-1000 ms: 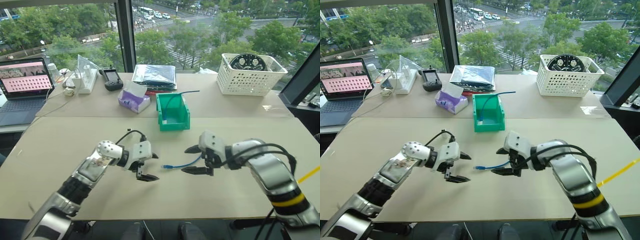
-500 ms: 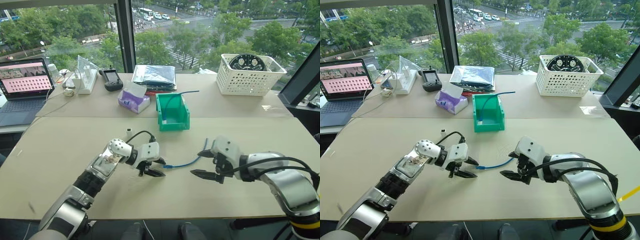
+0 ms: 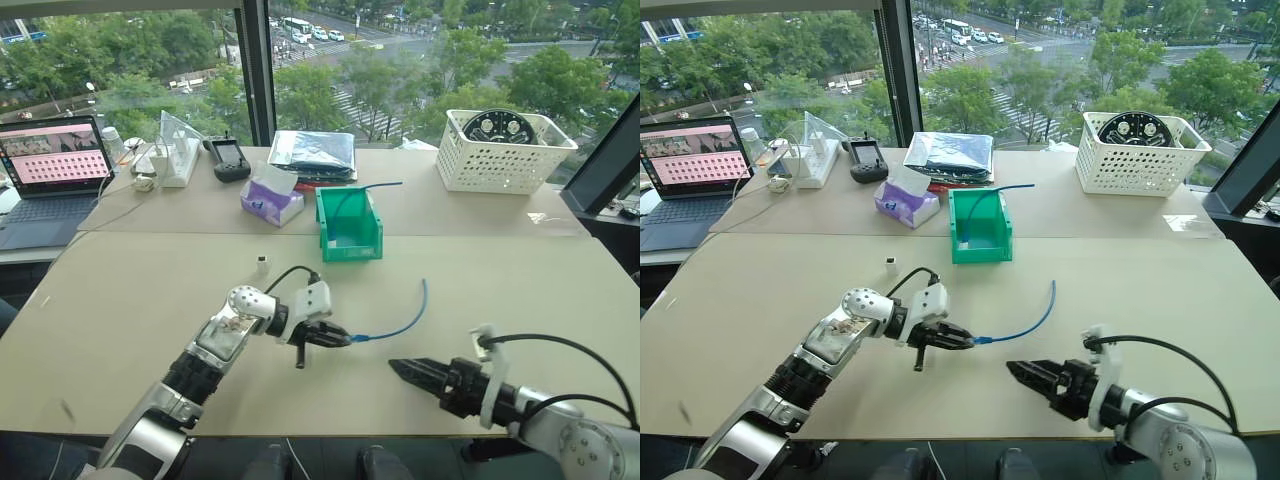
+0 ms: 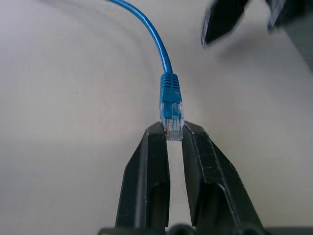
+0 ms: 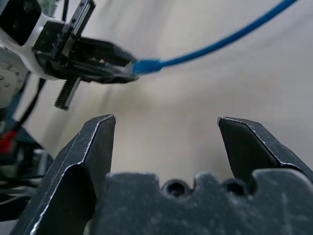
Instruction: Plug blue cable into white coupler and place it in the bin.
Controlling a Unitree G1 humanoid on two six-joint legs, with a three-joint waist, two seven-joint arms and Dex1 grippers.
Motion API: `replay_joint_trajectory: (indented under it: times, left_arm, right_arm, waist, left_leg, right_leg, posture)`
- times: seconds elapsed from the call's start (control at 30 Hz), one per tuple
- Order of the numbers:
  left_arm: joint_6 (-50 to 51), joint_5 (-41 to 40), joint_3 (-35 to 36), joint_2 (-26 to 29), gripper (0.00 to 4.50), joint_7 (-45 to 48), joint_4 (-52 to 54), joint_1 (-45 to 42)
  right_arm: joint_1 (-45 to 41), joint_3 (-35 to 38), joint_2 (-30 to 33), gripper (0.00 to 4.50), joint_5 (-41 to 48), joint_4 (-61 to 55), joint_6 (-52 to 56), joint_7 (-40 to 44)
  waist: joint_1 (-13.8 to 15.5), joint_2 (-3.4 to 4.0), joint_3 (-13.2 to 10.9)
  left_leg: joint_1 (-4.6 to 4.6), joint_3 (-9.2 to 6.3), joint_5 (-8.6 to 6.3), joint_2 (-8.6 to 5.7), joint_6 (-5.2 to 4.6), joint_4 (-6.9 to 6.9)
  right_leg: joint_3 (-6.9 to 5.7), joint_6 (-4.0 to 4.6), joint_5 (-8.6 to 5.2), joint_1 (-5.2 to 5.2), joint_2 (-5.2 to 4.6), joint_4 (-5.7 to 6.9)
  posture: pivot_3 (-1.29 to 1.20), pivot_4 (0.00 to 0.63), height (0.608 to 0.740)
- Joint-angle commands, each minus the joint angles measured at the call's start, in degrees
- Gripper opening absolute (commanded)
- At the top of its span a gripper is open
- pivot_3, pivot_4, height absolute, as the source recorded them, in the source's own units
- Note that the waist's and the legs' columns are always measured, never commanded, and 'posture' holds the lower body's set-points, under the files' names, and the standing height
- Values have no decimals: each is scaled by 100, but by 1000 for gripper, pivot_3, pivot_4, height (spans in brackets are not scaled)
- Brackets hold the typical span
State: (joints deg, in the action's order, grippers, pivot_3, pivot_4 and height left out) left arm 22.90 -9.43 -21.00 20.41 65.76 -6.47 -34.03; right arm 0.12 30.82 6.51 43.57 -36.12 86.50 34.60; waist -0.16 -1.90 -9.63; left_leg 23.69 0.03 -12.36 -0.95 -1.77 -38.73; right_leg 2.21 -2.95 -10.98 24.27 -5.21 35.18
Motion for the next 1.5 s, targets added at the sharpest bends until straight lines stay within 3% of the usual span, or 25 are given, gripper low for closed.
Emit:
replay_joint_trajectory:
  times: [0.03,0.27,0.5,0.93,1.03,1.33,1.5]
  left_arm:
    - [562,-260,235,-345,10,-574,602,-9]
    - [960,-240,126,-223,10,-833,1131,238]
    - [1086,-314,141,-147,10,-925,1252,276]
    - [1241,-378,81,-121,10,-982,1302,289]
    - [1245,-370,66,-97,10,-1015,1304,313]
    - [1228,-429,45,-89,10,-1015,1291,302]
    - [1301,-497,110,-86,10,-1039,1281,313]
  right_arm:
    - [-415,585,-822,3891,499,-201,549,-544]
    - [-876,1392,-1721,3891,1221,-32,600,-1451]
    - [-1336,1731,-1637,3891,1666,422,592,-2182]
    - [-1299,1191,-1369,3891,2027,1105,128,-2825]
    - [-1284,1127,-1348,3159,2226,1201,-27,-2966]
    - [-1051,711,-1098,20,2914,1328,-392,-3430]
    - [-869,429,-805,20,3168,1356,-696,-3640]
  waist:
    - [-32,7,3]
    - [-61,25,10]
    - [-65,32,13]
    - [-85,35,13]
    - [-86,35,13]
    - [-86,36,12]
    - [-88,36,12]
  left_leg:
    - [0,-1,0,0,0,0]
    - [1,-2,-1,-9,0,2]
    - [-1,-3,-1,-7,0,2]
    - [4,0,-2,-8,-2,4]
    - [4,0,-2,-8,-2,4]
    - [5,-1,-2,-8,-2,6]
    - [6,-1,-2,-6,-2,9]
  right_leg:
    - [0,-10,-4,0,0,1]
    - [3,7,7,3,-5,1]
    - [0,-2,0,2,0,1]
    - [0,-1,1,3,-1,-7]
    - [0,-8,-3,3,-1,-7]
    - [1,-23,-12,3,-2,-10]
    - [1,-28,-16,4,-1,-13]
  posture:
    - [0,150,740]
    - [0,150,740]
    - [0,150,740]
    - [0,150,740]
    - [0,150,740]
    - [0,150,740]
    - [0,150,740]
